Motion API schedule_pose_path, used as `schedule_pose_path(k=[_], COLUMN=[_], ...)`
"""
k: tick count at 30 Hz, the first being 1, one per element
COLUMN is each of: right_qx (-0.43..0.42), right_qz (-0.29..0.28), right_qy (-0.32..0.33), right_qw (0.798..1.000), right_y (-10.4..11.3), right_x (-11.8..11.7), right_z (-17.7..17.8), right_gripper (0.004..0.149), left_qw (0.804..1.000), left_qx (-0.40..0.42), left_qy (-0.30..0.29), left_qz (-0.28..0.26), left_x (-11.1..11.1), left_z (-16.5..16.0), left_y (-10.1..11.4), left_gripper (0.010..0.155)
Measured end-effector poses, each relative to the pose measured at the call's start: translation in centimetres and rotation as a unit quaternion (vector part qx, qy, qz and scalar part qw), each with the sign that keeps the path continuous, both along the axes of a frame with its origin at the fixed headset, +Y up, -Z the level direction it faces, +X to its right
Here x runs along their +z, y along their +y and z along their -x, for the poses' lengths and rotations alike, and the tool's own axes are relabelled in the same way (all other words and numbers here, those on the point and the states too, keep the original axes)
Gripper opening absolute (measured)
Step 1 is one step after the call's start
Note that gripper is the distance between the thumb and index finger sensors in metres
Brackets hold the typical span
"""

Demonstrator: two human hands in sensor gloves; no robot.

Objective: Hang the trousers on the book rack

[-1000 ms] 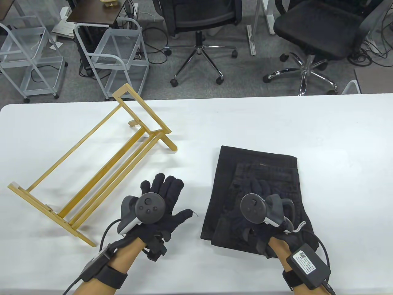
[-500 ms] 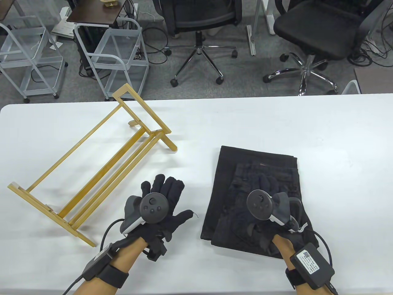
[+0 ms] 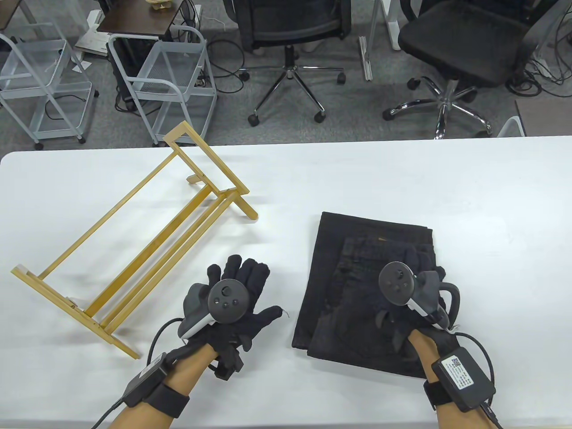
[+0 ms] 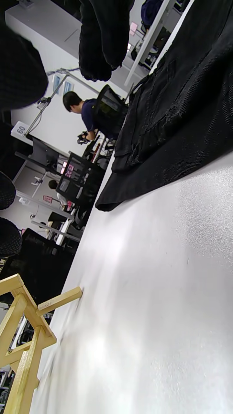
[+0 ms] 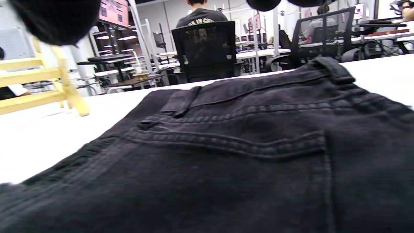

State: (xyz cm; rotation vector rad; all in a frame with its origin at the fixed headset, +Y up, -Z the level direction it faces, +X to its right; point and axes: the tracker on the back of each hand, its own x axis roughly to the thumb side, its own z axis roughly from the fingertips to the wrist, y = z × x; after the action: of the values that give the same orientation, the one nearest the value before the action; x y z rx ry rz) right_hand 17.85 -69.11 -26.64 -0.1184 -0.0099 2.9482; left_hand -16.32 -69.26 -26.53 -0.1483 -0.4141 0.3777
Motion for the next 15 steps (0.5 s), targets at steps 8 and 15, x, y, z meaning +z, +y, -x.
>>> schedule_pose_path(k=[8, 15], right_qx=[0.001, -0.005], right_qz=[0.040, 0.086], right_qy=[-0.069, -0.133], right_qw=[0.997, 0.987], right_y=[-1.0, -2.5], right_x=[-0.9, -1.3], right_z=[-2.5, -5.0], right_gripper=[0.110, 0.113], left_qw=[1.000, 1.000], left_qx=[0.003, 0.004], left_qy=[0.000, 0.002], left_qz=[0.000, 0.002], left_x=[0.0, 0.2], left_z=[0.1, 0.2], left_y=[0.1, 0.1], left_gripper=[0.090, 0.090])
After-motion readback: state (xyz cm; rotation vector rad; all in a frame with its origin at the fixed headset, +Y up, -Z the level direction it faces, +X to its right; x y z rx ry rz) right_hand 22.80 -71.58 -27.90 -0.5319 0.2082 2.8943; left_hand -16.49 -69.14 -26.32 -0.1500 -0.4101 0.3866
